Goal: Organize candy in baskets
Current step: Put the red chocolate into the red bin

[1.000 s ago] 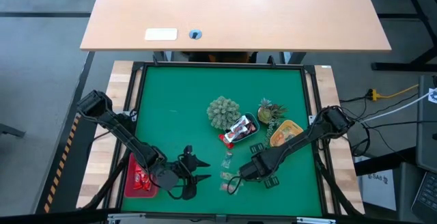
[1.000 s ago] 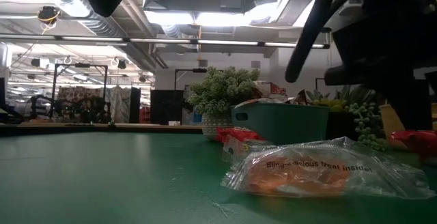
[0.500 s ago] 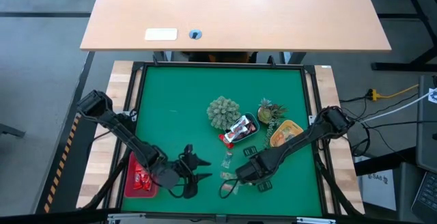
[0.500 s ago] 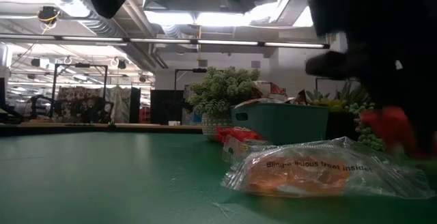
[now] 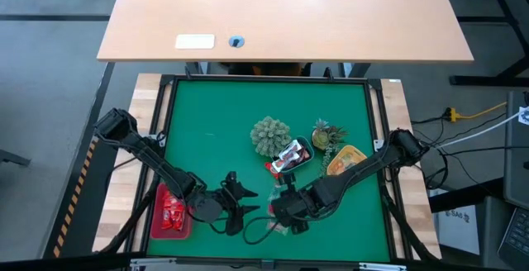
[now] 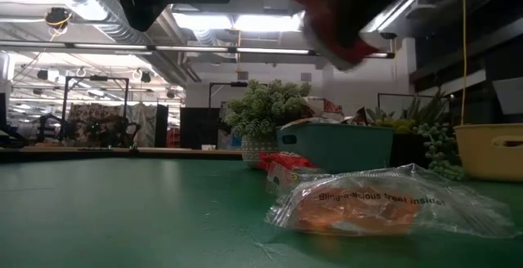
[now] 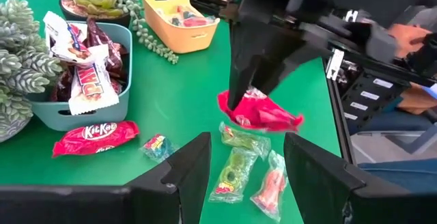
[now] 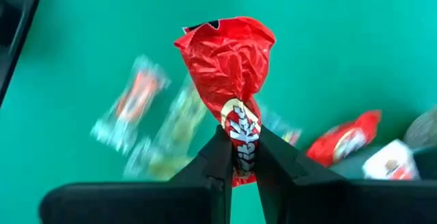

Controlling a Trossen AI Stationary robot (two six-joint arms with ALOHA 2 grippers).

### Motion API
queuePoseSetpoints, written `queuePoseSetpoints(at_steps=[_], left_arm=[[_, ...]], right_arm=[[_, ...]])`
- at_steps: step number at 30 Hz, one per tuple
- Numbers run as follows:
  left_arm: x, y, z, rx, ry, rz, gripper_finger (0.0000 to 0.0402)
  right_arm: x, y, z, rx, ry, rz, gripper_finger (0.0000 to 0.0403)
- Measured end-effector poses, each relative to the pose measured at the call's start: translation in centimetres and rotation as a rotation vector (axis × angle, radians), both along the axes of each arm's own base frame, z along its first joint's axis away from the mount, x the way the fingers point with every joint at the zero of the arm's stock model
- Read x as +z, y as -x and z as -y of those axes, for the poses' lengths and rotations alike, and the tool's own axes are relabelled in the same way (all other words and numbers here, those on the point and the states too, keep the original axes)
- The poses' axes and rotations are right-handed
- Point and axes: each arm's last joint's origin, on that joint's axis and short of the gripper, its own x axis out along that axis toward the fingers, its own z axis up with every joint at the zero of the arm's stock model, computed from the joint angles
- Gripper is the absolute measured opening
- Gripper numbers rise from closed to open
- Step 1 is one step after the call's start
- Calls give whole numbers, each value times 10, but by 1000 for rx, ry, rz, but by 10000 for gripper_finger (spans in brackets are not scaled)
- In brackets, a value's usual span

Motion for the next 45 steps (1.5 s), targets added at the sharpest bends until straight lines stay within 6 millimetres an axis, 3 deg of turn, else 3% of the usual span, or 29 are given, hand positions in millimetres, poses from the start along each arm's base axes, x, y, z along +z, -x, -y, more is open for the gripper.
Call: queuePoseSetpoints(at_steps=[12, 28, 36, 45], left_arm=[[2, -1, 0, 61, 156, 30, 178], [4, -3, 1, 97, 385, 59, 178], [4, -8, -7, 191, 537, 78, 178], [4, -15, -20, 229, 553, 83, 176]], right_arm=[[11, -14, -1, -95, 70, 227, 44], [11, -13, -1, -229, 1, 232, 44], [11, -13, -1, -299, -52, 233, 44], [11, -13, -1, -302, -52, 230, 44]])
